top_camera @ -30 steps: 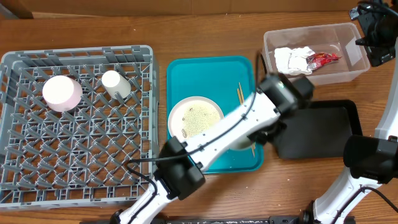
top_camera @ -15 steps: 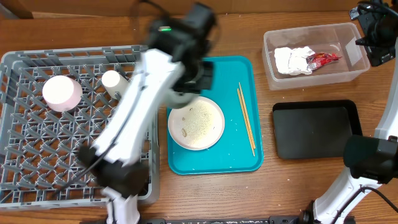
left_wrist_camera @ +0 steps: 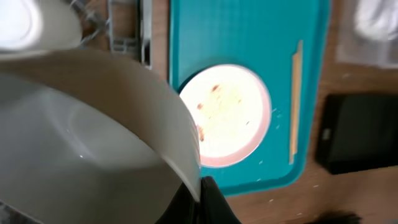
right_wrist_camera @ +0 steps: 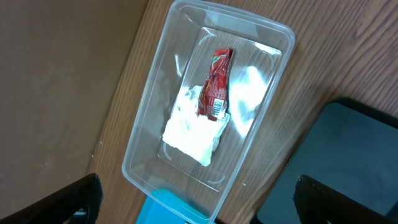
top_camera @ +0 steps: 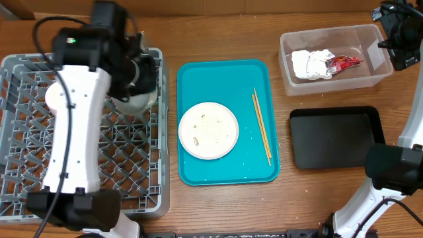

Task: Sort waste into correct bins and load items into the dishwasher
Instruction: 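Lift the pale blue bowl and carry it to the rack, then lower the blue bowl upside down into the rack and release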

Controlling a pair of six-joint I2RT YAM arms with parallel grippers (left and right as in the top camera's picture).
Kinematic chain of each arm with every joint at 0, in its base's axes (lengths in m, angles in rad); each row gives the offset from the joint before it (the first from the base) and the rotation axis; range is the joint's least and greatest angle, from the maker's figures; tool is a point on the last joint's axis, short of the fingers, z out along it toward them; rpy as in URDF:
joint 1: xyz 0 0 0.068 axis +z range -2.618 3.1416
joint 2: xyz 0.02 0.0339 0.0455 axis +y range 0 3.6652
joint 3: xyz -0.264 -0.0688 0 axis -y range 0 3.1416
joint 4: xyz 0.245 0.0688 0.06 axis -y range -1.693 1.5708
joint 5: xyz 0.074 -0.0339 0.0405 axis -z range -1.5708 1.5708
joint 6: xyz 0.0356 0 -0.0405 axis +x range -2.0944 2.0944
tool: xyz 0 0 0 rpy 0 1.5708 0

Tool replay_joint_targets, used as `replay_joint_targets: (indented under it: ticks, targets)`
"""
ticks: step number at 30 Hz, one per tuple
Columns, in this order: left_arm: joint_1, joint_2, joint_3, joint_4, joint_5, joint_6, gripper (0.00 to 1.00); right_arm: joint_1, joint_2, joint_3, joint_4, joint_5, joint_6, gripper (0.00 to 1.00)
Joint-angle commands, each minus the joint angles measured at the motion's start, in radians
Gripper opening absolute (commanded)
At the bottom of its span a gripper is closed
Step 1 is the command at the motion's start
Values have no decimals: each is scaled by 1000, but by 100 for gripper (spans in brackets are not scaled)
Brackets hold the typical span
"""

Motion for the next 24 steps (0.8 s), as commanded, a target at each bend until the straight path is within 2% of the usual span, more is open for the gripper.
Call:
replay_joint_targets:
  ticks: [1, 3, 6, 16, 24]
  targets:
    - [108, 0, -34, 41, 309, 194, 4, -2, -1, 3, 2, 10, -1, 100]
    - [211, 2, -65, 49, 438, 265, 4, -2, -1, 3, 2, 10, -1, 100]
    - [301, 9, -116, 70, 517, 333, 4, -2, -1, 3, 2, 10, -1, 100]
    - [500, 94, -276, 69, 768, 518, 4, -2, -1, 3, 2, 10, -1, 100]
    - [562, 142, -333, 74, 787, 595, 4, -2, -1, 3, 2, 10, -1, 100]
